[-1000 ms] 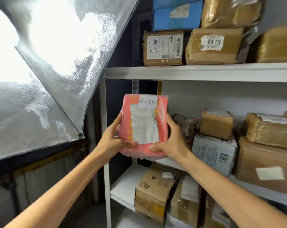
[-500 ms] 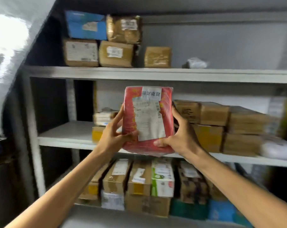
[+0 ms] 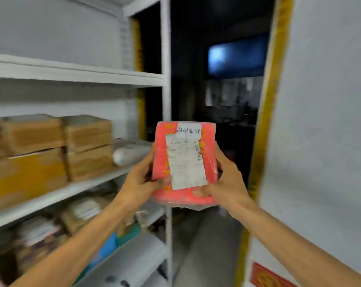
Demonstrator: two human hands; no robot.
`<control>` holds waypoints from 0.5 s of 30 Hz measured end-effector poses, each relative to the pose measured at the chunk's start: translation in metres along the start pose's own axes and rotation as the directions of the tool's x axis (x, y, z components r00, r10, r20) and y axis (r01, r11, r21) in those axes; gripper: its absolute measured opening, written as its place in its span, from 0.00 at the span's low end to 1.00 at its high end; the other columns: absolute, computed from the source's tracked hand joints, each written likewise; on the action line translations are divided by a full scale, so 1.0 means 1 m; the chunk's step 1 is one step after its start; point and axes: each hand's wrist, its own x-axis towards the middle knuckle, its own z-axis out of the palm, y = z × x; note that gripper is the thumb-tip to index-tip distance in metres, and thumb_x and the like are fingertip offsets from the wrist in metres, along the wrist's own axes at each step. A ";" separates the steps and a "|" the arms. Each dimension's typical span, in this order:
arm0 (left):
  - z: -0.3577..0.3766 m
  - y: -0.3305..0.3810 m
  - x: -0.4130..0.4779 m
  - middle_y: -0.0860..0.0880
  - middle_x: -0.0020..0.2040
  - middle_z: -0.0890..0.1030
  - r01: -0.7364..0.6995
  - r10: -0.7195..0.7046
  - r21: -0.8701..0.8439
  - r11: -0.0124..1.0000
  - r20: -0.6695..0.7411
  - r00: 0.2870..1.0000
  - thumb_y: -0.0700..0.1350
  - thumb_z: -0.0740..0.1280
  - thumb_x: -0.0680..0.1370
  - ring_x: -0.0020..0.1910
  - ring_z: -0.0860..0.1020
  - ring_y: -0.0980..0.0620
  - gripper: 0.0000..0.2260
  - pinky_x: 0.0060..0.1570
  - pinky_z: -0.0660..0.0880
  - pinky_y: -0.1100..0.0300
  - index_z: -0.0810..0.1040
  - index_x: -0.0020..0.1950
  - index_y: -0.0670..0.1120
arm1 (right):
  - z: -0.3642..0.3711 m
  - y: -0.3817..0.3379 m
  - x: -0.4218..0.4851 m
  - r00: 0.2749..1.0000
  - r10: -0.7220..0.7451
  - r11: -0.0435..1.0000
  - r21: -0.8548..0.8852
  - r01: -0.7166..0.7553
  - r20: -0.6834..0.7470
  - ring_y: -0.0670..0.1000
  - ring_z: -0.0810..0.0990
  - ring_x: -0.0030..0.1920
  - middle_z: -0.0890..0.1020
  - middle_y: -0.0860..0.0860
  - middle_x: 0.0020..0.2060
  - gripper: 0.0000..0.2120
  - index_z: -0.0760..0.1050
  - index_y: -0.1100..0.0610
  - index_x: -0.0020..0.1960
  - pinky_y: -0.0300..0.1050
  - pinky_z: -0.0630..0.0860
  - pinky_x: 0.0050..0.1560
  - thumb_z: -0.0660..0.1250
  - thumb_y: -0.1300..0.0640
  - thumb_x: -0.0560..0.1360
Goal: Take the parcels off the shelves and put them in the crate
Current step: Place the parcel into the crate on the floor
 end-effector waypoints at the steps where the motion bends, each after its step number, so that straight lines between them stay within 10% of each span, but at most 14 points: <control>1: 0.024 -0.009 0.014 0.51 0.65 0.78 -0.005 0.007 -0.029 1.000 0.069 0.998 0.38 0.75 0.69 0.65 0.76 0.51 0.38 0.65 0.73 0.46 0.63 0.75 0.53 | -0.020 0.009 -0.006 0.997 0.036 0.999 -0.030 -0.038 -0.069 0.26 0.76 0.45 0.78 0.25 0.42 0.48 0.62 0.30 0.63 0.24 0.73 0.39 0.78 0.67 0.58; 7: 0.164 -0.040 0.069 0.55 0.63 0.79 0.069 0.046 -0.247 0.966 0.432 0.901 0.42 0.75 0.70 0.63 0.77 0.56 0.40 0.59 0.77 0.51 0.60 0.76 0.60 | -0.116 0.038 -0.054 0.886 0.199 0.941 -0.170 -0.292 -0.419 0.46 0.81 0.53 0.82 0.43 0.52 0.46 0.65 0.41 0.71 0.49 0.80 0.54 0.80 0.62 0.60; 15: 0.336 -0.046 0.078 0.56 0.63 0.80 0.165 0.198 -0.374 0.913 0.757 0.622 0.37 0.74 0.69 0.63 0.77 0.53 0.40 0.63 0.74 0.48 0.62 0.75 0.60 | -0.195 0.067 -0.146 0.512 0.274 0.815 -0.086 -0.573 -0.814 0.54 0.83 0.47 0.85 0.48 0.45 0.48 0.66 0.26 0.62 0.59 0.82 0.45 0.68 0.63 0.50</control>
